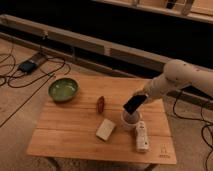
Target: Place the eraser in the ceramic cup
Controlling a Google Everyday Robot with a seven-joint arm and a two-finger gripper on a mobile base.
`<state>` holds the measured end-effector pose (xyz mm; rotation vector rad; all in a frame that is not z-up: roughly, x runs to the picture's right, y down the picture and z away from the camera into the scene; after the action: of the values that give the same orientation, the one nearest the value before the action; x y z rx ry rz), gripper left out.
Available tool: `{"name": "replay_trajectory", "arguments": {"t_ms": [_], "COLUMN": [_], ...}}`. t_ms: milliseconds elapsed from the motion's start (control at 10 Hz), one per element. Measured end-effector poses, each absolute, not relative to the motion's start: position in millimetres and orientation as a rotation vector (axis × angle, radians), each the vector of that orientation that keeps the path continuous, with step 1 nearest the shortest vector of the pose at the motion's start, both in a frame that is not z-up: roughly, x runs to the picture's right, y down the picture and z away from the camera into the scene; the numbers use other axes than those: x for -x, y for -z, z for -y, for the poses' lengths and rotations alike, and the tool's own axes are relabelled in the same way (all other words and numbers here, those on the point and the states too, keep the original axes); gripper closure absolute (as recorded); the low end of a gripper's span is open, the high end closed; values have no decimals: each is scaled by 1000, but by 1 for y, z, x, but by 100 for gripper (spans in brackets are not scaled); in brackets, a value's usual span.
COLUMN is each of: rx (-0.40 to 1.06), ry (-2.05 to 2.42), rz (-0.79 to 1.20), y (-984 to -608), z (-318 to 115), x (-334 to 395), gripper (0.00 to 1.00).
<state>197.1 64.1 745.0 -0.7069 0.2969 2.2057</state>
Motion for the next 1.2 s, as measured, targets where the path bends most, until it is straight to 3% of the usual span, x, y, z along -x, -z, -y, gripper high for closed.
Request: {"name": "replay_trajectory", "arguments": {"t_ms": [1200], "rx": [618], "ry": [-2062], "rz": [-171], "y": [-710], "z": [-92], "x": [-167], "gripper": [100]}}
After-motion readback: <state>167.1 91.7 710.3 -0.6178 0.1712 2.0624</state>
